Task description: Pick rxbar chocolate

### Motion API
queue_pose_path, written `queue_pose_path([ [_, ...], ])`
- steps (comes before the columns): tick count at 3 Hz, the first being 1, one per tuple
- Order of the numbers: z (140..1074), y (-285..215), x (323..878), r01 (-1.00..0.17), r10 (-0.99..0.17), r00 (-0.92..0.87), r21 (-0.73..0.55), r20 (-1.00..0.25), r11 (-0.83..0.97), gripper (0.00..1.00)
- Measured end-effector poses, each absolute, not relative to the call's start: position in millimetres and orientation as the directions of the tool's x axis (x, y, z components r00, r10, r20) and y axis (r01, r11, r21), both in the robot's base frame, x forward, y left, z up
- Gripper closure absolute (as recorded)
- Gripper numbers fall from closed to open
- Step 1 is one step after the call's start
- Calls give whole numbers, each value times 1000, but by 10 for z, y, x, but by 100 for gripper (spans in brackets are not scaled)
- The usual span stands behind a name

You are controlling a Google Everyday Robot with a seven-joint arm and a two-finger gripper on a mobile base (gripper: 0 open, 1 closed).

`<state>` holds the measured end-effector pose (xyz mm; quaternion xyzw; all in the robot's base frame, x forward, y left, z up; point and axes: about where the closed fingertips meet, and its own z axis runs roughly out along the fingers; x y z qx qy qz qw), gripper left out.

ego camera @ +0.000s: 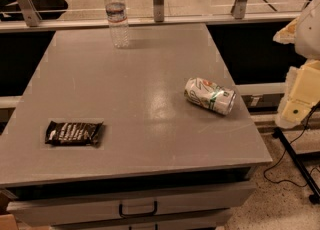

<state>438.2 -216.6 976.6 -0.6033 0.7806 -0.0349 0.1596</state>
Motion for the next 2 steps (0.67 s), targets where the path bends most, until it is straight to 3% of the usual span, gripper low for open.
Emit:
queue_pose_path([
  [2,9775,-2117,4402,-932,-951,-213,-245,-226,267,0],
])
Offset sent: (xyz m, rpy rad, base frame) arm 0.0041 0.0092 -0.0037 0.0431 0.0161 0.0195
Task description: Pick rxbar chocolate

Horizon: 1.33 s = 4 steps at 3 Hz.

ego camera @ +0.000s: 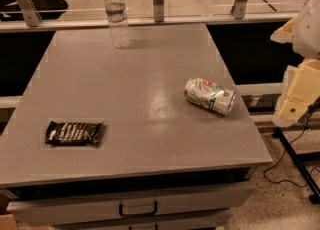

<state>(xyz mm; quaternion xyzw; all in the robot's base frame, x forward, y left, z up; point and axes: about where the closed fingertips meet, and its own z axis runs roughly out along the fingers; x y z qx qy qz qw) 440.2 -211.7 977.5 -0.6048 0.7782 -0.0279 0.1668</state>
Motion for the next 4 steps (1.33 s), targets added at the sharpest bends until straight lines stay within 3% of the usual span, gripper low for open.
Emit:
queue_pose_path([
  [1,9646,-1553,4536,-955,-951,-115,-233,-288,186,0],
  [3,9721,395,4547,-969,-863,163,-244,-479,-47,0],
  [4,9722,396,4547,-969,-863,163,-244,-479,-47,0],
])
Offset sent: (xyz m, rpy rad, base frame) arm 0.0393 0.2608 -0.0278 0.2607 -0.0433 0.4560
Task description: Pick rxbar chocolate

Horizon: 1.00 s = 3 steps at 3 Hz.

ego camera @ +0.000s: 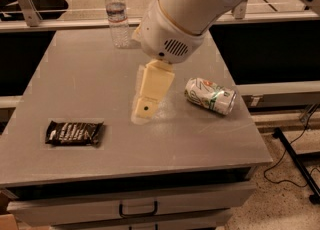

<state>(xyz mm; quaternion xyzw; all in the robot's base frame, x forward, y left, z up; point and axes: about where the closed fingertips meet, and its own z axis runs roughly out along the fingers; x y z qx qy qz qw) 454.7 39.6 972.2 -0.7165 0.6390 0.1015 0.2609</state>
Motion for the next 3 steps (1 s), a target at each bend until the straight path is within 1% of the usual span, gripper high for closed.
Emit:
queue_pose_path([
  [1,9647,519,4597,-972,-841,166,-231,-514,-51,0],
  [3,9194,1497,4696,-976,-785,192,-200,-589,-88,0],
])
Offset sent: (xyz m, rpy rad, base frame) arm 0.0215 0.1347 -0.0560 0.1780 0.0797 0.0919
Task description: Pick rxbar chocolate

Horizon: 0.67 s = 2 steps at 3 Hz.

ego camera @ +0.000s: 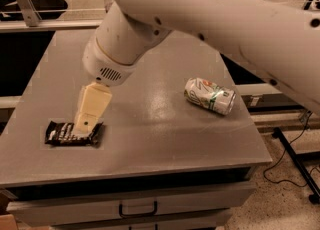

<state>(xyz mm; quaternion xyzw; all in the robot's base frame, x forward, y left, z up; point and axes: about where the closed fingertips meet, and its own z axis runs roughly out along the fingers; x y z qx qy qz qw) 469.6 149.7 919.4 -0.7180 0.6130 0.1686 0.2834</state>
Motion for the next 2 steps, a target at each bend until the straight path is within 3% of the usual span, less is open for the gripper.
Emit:
queue_pose_path([
  [2,8624,1880,4709,-983,-775,154,-174,-613,-58,0],
])
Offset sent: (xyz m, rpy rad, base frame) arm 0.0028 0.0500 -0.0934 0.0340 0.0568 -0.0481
